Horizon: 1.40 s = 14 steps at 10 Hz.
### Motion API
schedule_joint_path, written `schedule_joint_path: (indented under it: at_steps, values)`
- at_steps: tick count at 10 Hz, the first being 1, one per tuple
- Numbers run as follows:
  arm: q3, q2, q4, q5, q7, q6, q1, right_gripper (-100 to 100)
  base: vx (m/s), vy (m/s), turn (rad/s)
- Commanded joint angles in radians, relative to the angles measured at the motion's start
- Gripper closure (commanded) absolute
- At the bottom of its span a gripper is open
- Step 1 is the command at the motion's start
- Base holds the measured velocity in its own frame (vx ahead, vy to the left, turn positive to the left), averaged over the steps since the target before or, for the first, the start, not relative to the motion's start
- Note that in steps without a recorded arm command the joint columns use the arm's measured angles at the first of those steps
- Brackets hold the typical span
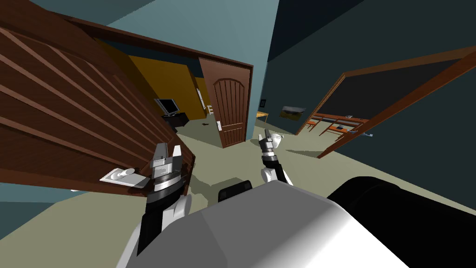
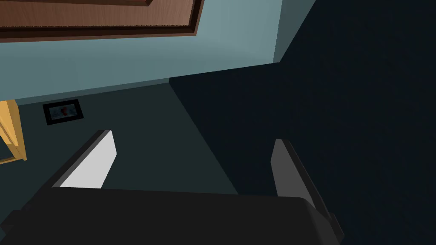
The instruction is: Pull the door open
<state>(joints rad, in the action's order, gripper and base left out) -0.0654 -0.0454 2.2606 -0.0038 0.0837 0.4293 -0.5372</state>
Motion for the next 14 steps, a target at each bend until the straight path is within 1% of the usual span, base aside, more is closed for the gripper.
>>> schedule_joint_path:
  at_steps: [1,5,8,12,14]
  values:
    - [0.000,0.018,-0.016,0.002,-0.012,0.009,0.000,-100,0.133,0.046,-0.030]
    - [-0.001,0.055,-0.053,0.008,-0.041,0.029,0.001,-100,0.169,0.044,-0.022]
    - [-0.001,0.092,-0.092,0.014,-0.072,0.050,0.002,-100,0.188,0.090,-0.032]
    - [-0.002,0.148,-0.157,0.023,-0.124,0.086,0.004,-100,0.191,0.087,-0.039]
    - [-0.003,0.180,-0.195,0.029,-0.154,0.107,0.005,-100,0.182,0.104,-0.047]
